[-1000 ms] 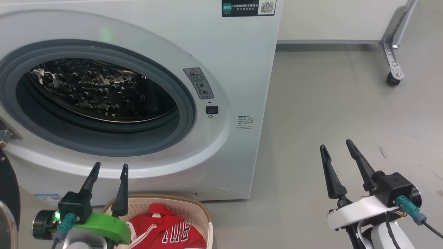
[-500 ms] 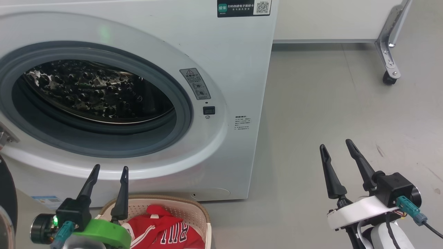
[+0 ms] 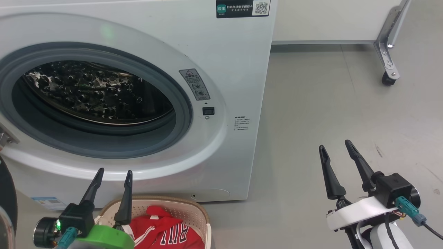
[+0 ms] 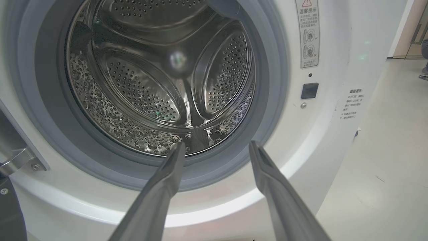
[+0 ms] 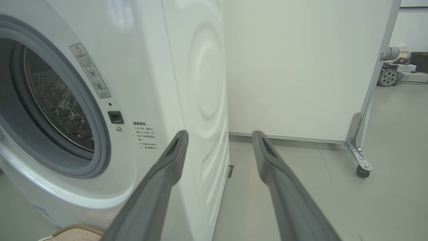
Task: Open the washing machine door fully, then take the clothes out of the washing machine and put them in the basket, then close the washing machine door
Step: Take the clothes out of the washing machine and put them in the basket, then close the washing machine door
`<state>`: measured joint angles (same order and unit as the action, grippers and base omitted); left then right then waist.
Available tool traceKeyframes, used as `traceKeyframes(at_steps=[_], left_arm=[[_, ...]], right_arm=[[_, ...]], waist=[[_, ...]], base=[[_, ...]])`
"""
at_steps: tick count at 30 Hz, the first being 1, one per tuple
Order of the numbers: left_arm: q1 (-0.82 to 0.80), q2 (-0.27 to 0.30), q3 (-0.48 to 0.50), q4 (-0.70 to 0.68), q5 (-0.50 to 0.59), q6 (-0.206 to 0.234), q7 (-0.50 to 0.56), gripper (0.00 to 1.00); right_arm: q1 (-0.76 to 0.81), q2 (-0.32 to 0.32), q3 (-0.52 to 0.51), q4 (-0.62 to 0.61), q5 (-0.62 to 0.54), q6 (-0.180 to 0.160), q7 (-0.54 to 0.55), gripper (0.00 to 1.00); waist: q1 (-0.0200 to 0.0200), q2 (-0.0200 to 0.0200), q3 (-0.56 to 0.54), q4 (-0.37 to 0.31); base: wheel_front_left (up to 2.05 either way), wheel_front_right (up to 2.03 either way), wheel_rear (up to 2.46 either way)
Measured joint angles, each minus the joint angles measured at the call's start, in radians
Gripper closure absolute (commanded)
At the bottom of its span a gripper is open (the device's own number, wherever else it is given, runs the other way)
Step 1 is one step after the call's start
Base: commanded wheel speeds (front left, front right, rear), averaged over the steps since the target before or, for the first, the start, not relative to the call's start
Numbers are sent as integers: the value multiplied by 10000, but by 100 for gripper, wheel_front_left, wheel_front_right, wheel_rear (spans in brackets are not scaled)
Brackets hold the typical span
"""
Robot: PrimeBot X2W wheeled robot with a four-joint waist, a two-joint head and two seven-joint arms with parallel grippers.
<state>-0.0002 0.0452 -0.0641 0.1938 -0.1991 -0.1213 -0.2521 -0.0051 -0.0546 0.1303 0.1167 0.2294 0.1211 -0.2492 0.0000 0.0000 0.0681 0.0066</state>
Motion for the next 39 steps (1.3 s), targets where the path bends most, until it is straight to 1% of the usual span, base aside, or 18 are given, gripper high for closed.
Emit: traceKeyframes(at_steps=[24,39], left_arm=[[209,-6,-8,-485,-107,15,0,0],[210,-8,-12,-548,-107,33,0,0]], right_arm=[[114,58,19,-79,0,0,0,0],[113,65,15,-86,-2,0,0,0]], waist=[[0,0,195,79],[0,0,239,128]], base=[[-17,22,-5],[-66,66,0]])
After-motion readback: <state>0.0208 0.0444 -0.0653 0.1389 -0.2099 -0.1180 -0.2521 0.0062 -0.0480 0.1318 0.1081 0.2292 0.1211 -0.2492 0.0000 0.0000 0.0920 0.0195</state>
